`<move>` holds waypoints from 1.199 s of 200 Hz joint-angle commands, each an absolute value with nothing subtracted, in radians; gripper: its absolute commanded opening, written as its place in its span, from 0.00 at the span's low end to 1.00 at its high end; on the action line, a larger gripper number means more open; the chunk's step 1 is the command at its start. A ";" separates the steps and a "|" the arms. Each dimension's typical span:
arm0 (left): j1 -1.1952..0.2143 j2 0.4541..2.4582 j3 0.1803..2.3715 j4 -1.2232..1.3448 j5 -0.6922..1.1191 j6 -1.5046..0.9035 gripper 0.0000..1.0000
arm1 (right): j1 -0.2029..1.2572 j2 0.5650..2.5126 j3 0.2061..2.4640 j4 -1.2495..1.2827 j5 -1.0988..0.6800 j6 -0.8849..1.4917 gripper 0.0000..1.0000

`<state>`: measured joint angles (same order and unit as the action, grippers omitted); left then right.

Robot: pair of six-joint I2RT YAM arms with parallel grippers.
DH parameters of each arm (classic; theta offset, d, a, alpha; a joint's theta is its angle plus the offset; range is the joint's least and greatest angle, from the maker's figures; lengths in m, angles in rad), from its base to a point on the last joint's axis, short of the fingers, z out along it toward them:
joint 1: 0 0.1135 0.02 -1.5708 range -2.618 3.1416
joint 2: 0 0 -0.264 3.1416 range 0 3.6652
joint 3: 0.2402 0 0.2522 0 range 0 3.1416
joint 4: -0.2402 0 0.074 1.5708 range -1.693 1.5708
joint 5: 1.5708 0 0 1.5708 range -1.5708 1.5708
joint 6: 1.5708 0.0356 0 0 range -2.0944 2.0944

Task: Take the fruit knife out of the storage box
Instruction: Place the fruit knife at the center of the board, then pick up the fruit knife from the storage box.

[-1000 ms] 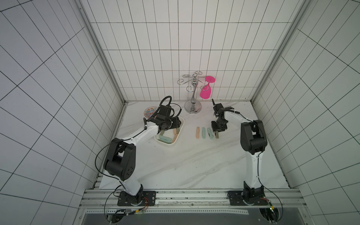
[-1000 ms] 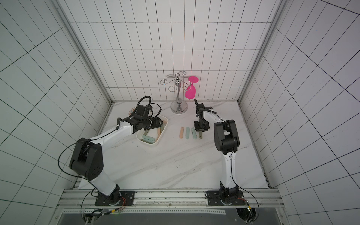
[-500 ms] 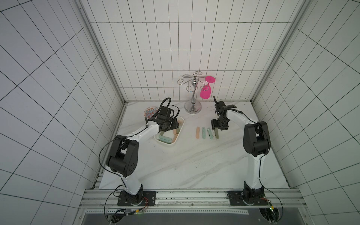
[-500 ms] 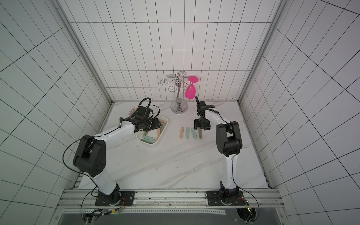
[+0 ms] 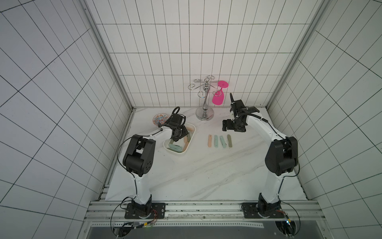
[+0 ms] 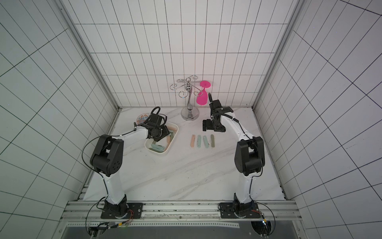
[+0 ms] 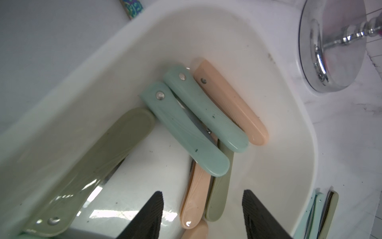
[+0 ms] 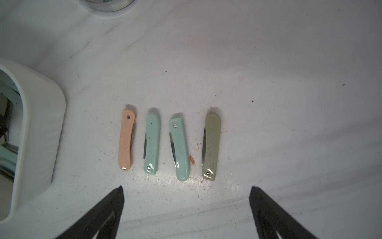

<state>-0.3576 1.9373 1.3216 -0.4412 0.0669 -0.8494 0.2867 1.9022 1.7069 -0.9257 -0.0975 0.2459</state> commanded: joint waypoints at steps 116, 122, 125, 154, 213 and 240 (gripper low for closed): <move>-0.351 2.136 1.449 -0.379 -0.011 -0.981 0.55 | 0.313 1.891 1.726 -0.949 -0.158 0.229 0.96; -0.351 2.139 1.448 -0.377 -0.008 -0.979 0.53 | 0.313 1.891 1.726 -0.948 -0.159 0.229 0.96; -0.351 2.141 1.448 -0.377 -0.007 -0.979 0.52 | 0.313 1.891 1.726 -0.947 -0.160 0.229 0.96; -0.348 2.145 1.441 -0.376 0.002 -0.974 0.41 | 0.314 1.895 1.725 -0.942 -0.171 0.229 0.96; -0.347 2.070 1.380 -0.361 -0.001 -0.951 0.23 | 0.326 1.898 1.720 -0.932 -0.189 0.230 0.95; -0.347 2.024 1.342 -0.352 0.004 -0.935 0.16 | 0.336 1.901 1.721 -0.933 -0.190 0.230 0.94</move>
